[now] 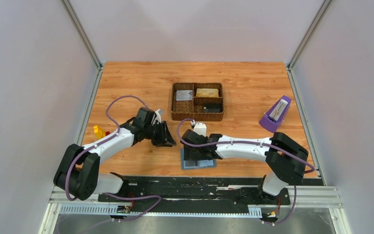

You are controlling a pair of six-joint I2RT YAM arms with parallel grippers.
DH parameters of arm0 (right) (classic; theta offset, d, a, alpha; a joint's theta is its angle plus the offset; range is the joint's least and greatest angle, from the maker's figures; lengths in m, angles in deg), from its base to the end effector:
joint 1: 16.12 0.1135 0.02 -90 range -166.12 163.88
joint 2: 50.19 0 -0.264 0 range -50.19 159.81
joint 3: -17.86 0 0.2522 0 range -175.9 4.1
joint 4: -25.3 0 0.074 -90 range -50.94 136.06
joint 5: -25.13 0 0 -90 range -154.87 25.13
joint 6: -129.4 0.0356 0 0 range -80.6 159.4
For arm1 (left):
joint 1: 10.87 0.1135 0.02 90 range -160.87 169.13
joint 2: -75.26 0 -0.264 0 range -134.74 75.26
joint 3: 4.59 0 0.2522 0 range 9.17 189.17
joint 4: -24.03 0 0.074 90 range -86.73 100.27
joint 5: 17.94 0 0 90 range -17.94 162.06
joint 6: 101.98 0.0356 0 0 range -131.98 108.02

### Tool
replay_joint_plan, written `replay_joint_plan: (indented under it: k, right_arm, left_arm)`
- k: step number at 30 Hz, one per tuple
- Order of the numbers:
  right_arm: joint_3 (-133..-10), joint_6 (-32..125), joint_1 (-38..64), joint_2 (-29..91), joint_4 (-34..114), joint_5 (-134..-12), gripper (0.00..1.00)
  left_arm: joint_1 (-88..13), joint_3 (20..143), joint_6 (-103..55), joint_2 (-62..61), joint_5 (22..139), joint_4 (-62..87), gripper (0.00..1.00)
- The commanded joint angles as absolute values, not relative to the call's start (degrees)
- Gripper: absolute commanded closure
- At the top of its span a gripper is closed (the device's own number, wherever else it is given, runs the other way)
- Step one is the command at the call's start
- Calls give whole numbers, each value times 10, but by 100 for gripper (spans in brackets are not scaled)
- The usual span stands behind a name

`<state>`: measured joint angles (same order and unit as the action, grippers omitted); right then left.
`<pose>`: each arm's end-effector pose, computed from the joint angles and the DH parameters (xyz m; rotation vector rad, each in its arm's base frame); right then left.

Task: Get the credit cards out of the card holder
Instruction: Remove the credit card from the card holder.

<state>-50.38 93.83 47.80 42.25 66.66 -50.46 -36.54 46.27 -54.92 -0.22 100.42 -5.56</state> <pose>0.1426 0.2711 0.1751 -0.1492 2.6887 0.3263 0.2132 -0.1212 0.1786 -0.1879 2.7067 -1.0565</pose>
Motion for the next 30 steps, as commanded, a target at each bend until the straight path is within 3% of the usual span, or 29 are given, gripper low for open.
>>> replay_joint_plan:
  k: [1, 21, 30]
  right_arm:
    - [-535, 926, 476, 442, 667, -495, 39]
    - [-558, 923, 481, 499, 704, -494, 33]
    - [-556, 926, 483, 489, 702, -492, 47]
  left_arm:
    - [-359, 456, -534, 11, 1001, -61, 63]
    - [-358, 449, -539, 8, 1007, -52, 64]
    - [-359, 445, -540, 11, 1007, -50, 64]
